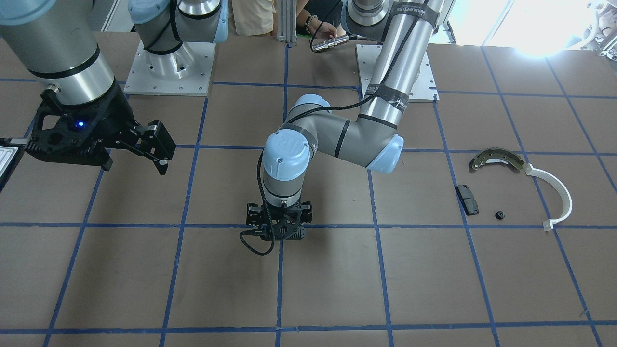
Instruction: Place bearing gear from tray to pile
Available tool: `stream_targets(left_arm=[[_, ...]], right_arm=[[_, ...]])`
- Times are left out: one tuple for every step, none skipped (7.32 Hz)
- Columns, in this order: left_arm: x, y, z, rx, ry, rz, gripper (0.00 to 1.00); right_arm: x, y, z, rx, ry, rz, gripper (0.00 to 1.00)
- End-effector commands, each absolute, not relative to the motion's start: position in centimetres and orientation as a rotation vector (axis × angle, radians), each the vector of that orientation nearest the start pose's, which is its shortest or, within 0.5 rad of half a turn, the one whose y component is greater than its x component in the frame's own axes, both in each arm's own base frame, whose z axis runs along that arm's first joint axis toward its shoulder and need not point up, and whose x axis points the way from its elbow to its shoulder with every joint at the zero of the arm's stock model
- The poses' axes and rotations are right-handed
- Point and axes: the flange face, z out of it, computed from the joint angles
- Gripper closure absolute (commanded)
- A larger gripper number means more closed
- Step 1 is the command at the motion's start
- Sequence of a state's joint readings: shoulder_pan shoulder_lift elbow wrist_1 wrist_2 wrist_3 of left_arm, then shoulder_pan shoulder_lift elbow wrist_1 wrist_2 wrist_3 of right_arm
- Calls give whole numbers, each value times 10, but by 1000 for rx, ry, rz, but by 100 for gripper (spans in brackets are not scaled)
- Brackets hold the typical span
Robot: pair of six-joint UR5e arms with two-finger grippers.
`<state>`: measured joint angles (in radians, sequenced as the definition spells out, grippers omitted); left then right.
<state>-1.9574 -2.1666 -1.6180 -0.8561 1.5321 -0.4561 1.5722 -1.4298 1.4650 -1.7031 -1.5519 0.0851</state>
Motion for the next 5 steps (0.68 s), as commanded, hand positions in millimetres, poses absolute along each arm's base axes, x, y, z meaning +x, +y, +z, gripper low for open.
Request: stream_targets(left_arm=[[-376,-559,182,-109,3193,-45,41],[-377,-560,183,-109,3188,-24,62],[-376,-560,180,-112,3185,-18,62],[-376,-561,178,-114,3184,-14,62],[-376,-561,177,-114,3183,-12,62]], right_arm=[[135,-560,481,132,3112,-154,0],[135,-560,480,132,3111,-152,0],[135,-561,480,130,3111,-152,0],[135,-560,480,130,3111,-154,0],[135,-560,480,130,3111,-154,0]])
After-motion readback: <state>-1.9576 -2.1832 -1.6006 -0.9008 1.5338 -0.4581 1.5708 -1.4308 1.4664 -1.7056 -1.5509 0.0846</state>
